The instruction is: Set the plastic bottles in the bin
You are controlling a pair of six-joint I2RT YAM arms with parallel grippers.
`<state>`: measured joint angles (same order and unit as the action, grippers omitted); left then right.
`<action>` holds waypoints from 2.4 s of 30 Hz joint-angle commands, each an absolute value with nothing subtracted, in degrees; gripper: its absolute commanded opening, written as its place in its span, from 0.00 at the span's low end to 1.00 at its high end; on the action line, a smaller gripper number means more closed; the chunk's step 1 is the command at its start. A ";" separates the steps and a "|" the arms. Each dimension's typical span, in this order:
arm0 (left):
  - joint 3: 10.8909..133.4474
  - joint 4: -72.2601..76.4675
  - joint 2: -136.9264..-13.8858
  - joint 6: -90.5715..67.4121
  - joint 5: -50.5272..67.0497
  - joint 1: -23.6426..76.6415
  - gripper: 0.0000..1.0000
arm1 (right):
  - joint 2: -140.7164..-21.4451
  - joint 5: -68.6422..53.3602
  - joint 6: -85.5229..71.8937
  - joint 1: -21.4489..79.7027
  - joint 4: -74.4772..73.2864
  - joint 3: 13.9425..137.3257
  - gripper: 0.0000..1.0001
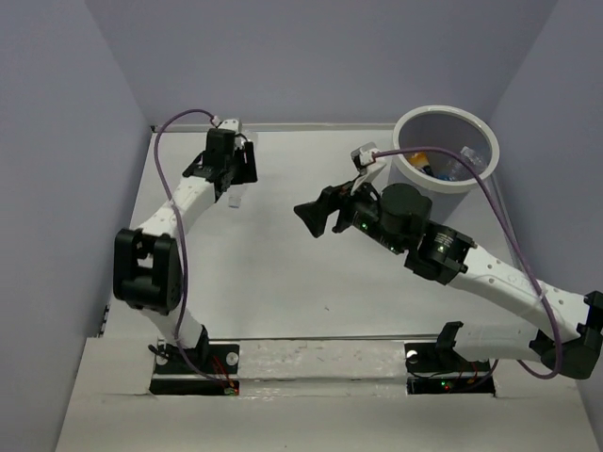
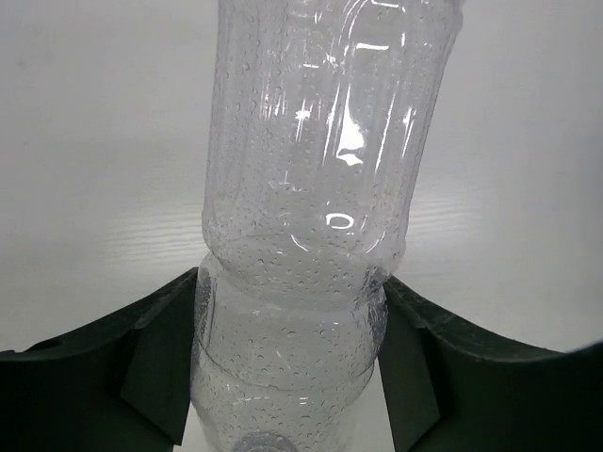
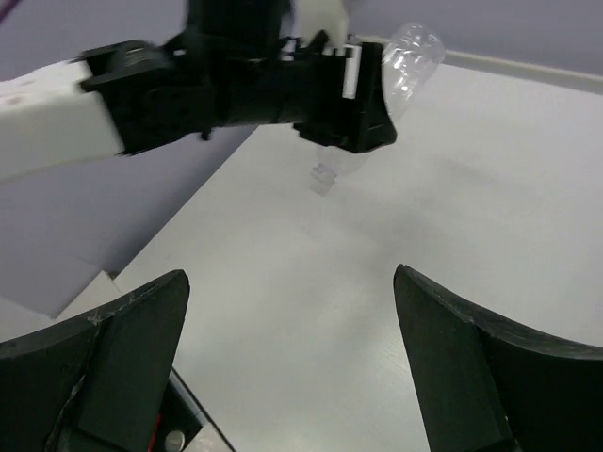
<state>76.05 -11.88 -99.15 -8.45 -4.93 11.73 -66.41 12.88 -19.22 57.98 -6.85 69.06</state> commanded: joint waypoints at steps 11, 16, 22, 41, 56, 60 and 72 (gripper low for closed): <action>44.31 16.50 -57.14 -28.82 21.45 32.76 0.59 | -61.61 5.81 -26.45 46.85 -3.69 67.41 1.00; 42.71 19.86 -54.67 -29.97 20.04 39.72 0.60 | -63.89 3.95 -28.38 46.85 -3.52 66.45 1.00; 43.07 22.76 -53.00 -30.58 18.28 43.06 0.60 | -64.07 7.64 -30.67 46.85 -4.04 64.07 1.00; 49.12 5.48 -45.72 -26.37 3.64 46.14 0.99 | -59.59 20.63 -19.01 39.58 -2.09 72.58 0.35; 39.04 -13.62 -15.41 -24.61 -16.51 46.06 0.99 | -73.63 29.97 -10.89 5.20 -5.37 88.60 0.31; 38.58 -14.59 -11.17 -25.13 -18.19 46.05 0.99 | -77.42 27.08 -15.20 4.57 -0.20 82.20 0.34; 38.50 -13.97 -11.78 -24.61 -15.47 46.05 0.99 | -73.84 20.39 -20.04 4.57 -1.83 84.02 0.99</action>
